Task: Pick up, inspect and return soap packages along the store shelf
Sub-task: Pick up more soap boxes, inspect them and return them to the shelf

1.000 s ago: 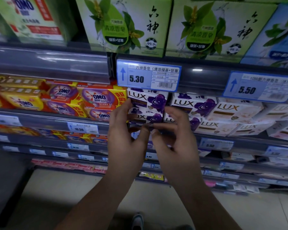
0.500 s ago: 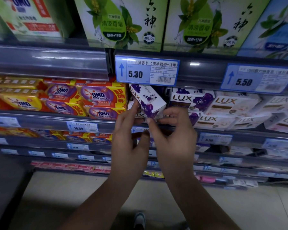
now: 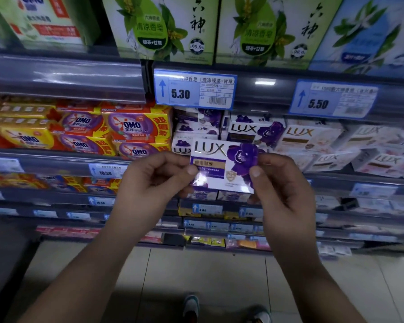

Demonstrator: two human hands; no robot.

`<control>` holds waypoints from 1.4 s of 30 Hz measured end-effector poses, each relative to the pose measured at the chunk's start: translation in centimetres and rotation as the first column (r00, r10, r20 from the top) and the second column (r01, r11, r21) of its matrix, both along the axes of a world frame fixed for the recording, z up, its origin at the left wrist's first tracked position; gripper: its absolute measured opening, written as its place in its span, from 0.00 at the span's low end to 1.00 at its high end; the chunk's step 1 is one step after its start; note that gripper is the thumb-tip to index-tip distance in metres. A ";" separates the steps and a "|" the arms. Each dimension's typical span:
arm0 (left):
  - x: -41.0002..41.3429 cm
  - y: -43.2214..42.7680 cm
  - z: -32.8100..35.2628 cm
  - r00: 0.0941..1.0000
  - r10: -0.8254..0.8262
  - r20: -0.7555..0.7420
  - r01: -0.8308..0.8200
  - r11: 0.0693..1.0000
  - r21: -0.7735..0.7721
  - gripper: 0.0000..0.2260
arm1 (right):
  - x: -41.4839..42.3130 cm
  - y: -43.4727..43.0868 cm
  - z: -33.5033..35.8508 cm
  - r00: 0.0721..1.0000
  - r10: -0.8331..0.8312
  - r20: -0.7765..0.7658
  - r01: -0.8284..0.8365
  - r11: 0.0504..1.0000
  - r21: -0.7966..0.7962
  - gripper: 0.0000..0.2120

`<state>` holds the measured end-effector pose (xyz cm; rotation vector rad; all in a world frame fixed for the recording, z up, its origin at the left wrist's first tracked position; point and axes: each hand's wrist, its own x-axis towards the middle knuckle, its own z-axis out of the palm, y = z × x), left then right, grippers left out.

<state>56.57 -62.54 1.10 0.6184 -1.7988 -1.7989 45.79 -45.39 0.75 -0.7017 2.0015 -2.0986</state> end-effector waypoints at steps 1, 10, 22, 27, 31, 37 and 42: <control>0.2 0.1 0.0 1.000 -0.016 0.010 0.016 1.000 -0.006 0.09 | 0.0 0.3 0.1 1.000 0.004 0.001 -0.004 1.000 0.006 0.08; 1.3 0.9 0.0 0.999 -0.014 -0.042 0.010 0.996 -0.091 0.15 | 0.2 0.8 0.4 0.998 0.045 0.047 -0.047 0.998 0.042 0.07; 0.9 1.3 -0.1 0.947 -0.116 -0.299 0.172 0.970 0.171 0.26 | 0.0 0.9 0.0 0.977 0.201 0.078 -0.184 0.965 -0.185 0.08; 1.1 1.2 1.0 0.925 -0.247 -0.287 0.246 0.968 -0.040 0.33 | -0.2 1.0 -0.3 0.943 0.290 0.163 -0.246 0.938 -0.246 0.09; 1.1 1.7 2.1 0.942 -0.269 -0.199 0.206 0.935 -0.288 0.28 | -0.2 0.7 0.1 0.854 0.267 0.446 -0.141 0.945 -0.296 0.08; 0.8 2.4 2.5 0.973 -0.105 -0.205 0.025 0.933 -0.360 0.16 | 0.4 0.3 0.2 0.826 0.215 0.521 -0.135 0.973 -0.187 0.15; 0.6 2.9 1.7 0.984 0.117 -0.133 -0.110 0.992 0.061 0.15 | 0.7 0.9 0.7 0.873 0.260 0.413 -0.190 0.960 -0.204 0.16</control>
